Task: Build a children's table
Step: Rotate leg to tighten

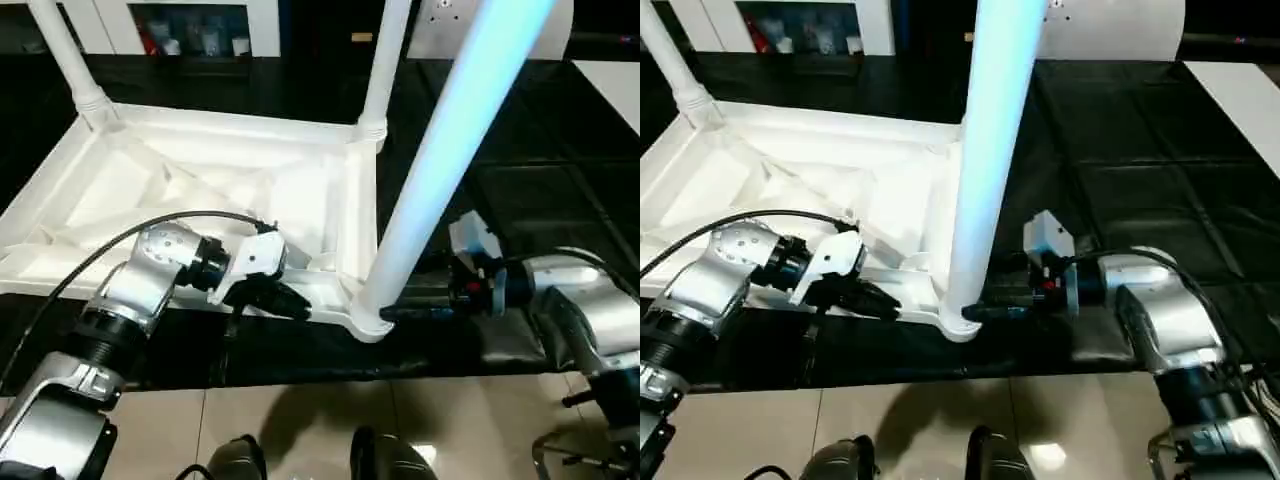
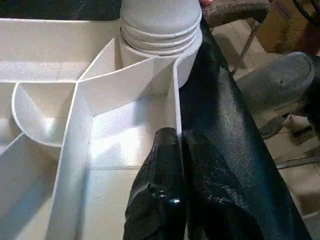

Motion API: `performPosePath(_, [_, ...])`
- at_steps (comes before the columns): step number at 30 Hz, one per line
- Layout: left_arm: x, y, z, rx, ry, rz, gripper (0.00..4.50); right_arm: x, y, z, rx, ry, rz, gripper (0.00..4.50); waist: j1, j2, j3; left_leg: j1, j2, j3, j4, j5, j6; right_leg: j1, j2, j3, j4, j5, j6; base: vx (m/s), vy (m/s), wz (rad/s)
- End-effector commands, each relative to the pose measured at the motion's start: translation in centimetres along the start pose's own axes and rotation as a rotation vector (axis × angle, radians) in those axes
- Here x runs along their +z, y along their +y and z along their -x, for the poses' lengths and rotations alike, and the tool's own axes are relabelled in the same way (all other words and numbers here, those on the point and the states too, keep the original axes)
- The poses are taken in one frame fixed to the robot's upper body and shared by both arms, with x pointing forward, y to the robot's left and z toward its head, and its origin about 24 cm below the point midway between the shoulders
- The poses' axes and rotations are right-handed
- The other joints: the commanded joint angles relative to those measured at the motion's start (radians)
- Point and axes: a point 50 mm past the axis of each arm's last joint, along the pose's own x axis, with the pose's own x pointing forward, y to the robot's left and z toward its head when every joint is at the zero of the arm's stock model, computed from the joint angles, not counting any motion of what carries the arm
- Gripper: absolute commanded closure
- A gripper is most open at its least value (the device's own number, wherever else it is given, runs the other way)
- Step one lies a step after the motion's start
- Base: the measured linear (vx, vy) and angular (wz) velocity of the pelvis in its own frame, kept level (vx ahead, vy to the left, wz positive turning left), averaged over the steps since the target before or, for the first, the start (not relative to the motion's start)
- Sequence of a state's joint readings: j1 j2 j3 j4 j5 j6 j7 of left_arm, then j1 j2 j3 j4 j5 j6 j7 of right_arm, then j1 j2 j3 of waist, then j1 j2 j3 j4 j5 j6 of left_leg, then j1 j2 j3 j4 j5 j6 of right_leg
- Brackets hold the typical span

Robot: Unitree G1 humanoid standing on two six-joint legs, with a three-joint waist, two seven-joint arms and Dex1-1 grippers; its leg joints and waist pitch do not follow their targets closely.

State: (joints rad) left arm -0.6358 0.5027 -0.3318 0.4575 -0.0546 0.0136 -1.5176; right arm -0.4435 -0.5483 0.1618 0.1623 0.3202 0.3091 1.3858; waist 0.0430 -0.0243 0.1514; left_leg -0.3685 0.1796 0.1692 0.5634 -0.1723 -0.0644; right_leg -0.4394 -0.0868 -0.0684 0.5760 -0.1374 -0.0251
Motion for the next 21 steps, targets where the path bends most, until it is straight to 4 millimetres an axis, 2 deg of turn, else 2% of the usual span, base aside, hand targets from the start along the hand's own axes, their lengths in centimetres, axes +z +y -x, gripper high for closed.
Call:
performPosePath(1, [0.0, -0.5, -1.1, -0.101, 0.031, -0.025, 4.50, 0.1, 0.1, -0.4, 0.050, 0.001, 0.010, 1.40, -0.001, -0.006, -0.075, 0.005, 0.043, 0.001, -0.056, -0.167, 0.104, 0.068, -0.054, 0.048, -0.058, -0.304, -0.235, 0.000, 0.000, 0.00])
performPosePath(2, [0.0, -0.4, -1.2, -0.104, 0.031, -0.028, 4.50, 0.0, 0.2, -0.6, 0.066, 0.002, 0.009, 1.62, 0.001, -0.006, -0.075, 0.005, 0.044, 0.001, -0.056, -0.165, 0.105, 0.068, -0.054, 0.048, -0.058, -0.301, -0.236, 0.000, 0.000, 0.00])
performPosePath(5, [0.1, -0.4, -1.3, -0.106, 0.029, -0.034, 4.50, 0.0, 0.2, -0.9, 0.082, 0.001, 0.009, 1.74, 0.004, -0.007, -0.075, 0.005, 0.045, 0.001, -0.056, -0.163, 0.104, 0.067, -0.054, 0.048, -0.056, -0.295, -0.238, 0.000, 0.000, 0.00])
performPosePath(12, [0.0, -0.4, -1.2, -0.106, 0.029, -0.036, 4.50, -0.2, 0.2, -1.1, 0.124, 0.005, -0.018, 2.31, 0.010, -0.008, -0.074, 0.005, 0.044, 0.001, -0.057, -0.165, 0.098, 0.068, -0.054, 0.048, -0.058, -0.316, -0.229, 0.000, 0.000, 0.00])
performPosePath(14, [-0.1, -0.3, -1.2, -0.094, 0.018, -0.022, 4.50, -0.3, 0.3, -1.1, 0.140, -0.004, -0.042, 2.33, 0.010, -0.013, -0.076, 0.005, 0.044, 0.002, -0.056, -0.155, 0.100, 0.068, -0.054, 0.048, -0.057, -0.313, -0.227, 0.000, 0.000, 0.00])
performPosePath(18, [0.1, -0.1, -1.2, -0.059, -0.021, 0.008, 4.50, -0.1, 0.6, -1.3, 0.140, -0.037, -0.074, 2.41, 0.011, -0.010, -0.076, 0.006, 0.044, 0.002, -0.056, -0.151, 0.101, 0.068, -0.053, 0.048, -0.056, -0.306, -0.232, 0.000, 0.000, 0.00])
performPosePath(21, [0.5, 0.8, -1.6, 0.053, -0.056, 0.055, 4.50, 0.4, 1.0, -2.5, 0.063, -0.129, -0.133, 2.41, 0.014, -0.009, -0.077, 0.007, 0.044, 0.002, -0.056, -0.157, 0.097, 0.067, -0.053, 0.048, -0.059, -0.317, -0.227, 0.000, 0.000, 0.00])
